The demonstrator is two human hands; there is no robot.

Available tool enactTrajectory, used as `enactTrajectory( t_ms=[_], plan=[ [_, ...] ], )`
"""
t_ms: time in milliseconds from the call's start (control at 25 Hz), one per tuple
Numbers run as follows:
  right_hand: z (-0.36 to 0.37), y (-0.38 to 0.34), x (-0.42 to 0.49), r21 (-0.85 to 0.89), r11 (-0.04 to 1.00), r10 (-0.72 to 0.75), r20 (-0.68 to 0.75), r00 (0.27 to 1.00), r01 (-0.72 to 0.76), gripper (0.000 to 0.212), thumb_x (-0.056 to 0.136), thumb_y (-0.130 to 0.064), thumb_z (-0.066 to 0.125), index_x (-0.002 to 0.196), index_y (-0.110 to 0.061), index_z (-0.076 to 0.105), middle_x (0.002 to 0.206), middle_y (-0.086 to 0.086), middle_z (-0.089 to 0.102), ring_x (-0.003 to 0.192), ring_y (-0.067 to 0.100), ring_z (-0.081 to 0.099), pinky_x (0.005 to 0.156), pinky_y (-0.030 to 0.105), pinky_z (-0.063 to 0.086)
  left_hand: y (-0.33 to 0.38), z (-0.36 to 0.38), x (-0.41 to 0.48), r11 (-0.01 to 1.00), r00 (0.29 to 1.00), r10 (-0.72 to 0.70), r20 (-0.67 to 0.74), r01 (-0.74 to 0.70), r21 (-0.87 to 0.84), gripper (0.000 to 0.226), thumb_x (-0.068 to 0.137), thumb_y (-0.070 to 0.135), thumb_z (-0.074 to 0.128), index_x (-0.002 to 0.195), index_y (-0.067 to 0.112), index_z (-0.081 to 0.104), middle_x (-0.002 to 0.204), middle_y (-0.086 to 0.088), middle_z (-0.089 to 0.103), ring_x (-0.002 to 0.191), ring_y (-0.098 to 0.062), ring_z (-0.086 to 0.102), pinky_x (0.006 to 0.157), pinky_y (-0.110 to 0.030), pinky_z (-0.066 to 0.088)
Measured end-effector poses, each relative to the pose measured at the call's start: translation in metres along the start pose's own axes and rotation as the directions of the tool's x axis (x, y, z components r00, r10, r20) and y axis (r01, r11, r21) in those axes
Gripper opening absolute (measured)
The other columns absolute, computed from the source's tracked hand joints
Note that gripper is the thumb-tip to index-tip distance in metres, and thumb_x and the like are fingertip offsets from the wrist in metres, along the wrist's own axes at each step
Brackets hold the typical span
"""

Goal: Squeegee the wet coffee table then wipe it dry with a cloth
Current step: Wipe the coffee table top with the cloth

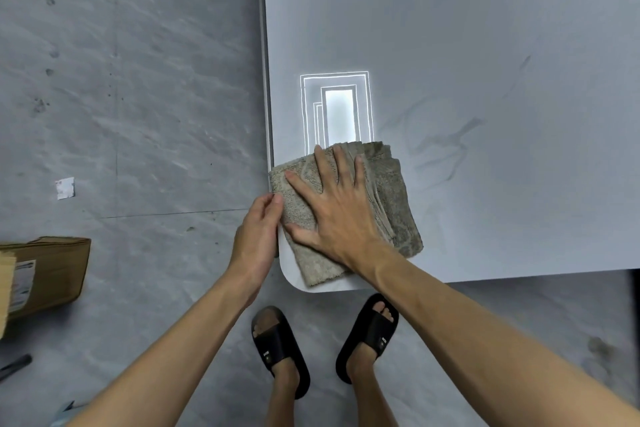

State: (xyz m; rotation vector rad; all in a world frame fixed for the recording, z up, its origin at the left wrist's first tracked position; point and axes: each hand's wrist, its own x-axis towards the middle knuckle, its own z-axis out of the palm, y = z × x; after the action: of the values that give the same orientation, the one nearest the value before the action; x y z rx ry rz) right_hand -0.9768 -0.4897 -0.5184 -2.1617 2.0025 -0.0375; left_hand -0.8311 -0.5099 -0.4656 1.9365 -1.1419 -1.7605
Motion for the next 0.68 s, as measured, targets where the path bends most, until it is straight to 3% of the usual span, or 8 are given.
enactTrajectory(
  t_ms=[120,240,400,520,680],
  plan=[
    [0.002,0.016,-0.009,-0.016,1.000,-0.006,-0.024,1.000,0.005,0.078,0.078,-0.078,0.038,0.147,-0.041,0.032,0.157,0.018,0.026,0.146,0.043,0.012,0.113,0.066,0.007,-0.004,0.012,-0.015,0.951,0.995,0.094,-0.035,-0.079,0.299,0.054,0.096,0.049,0.040,0.146,0.029,0.036,0.148,0.008,0.044,0.133,-0.012,0.044,0.109,-0.031,0.035],
    [0.004,0.038,-0.026,-0.037,0.997,0.069,-0.042,0.997,-0.070,0.077,0.078,-0.078,0.039,0.146,-0.043,0.032,0.155,0.016,0.028,0.145,0.042,0.014,0.113,0.067,0.008,-0.006,0.021,-0.019,0.903,0.995,0.095,0.013,-0.092,0.420,0.063,0.097,0.049,0.038,0.152,0.023,0.021,0.160,0.007,0.019,0.145,-0.013,0.024,0.118,-0.031,0.021],
    [0.000,0.085,-0.050,-0.045,0.982,0.179,-0.045,0.983,-0.181,0.077,0.079,-0.081,0.035,0.147,-0.044,0.028,0.156,0.013,0.026,0.146,0.039,0.014,0.113,0.066,0.009,-0.002,0.032,-0.017,0.846,0.997,0.076,0.021,-0.075,0.528,0.064,0.097,0.050,0.036,0.147,0.013,0.022,0.158,-0.007,0.024,0.142,-0.025,0.031,0.115,-0.046,0.031],
    [-0.004,0.098,-0.059,-0.053,0.977,0.206,-0.039,0.978,-0.208,0.080,0.078,-0.083,0.034,0.148,-0.046,0.025,0.158,0.009,0.024,0.146,0.038,0.013,0.113,0.067,0.008,0.004,0.041,-0.017,0.803,0.999,0.047,0.009,-0.044,0.594,0.070,0.096,0.055,0.034,0.150,0.014,0.017,0.161,-0.009,0.015,0.145,-0.027,0.024,0.116,-0.046,0.027],
    [-0.005,0.093,-0.064,0.032,0.927,0.374,-0.039,0.927,-0.373,0.096,0.070,-0.091,0.035,0.151,-0.044,0.016,0.161,0.019,0.000,0.147,0.040,-0.008,0.113,0.065,-0.004,0.012,0.045,-0.015,0.760,1.000,0.025,0.016,-0.029,0.649,0.072,0.094,0.058,0.033,0.150,0.014,0.017,0.161,-0.011,0.011,0.145,-0.029,0.023,0.115,-0.047,0.029]
  ],
)
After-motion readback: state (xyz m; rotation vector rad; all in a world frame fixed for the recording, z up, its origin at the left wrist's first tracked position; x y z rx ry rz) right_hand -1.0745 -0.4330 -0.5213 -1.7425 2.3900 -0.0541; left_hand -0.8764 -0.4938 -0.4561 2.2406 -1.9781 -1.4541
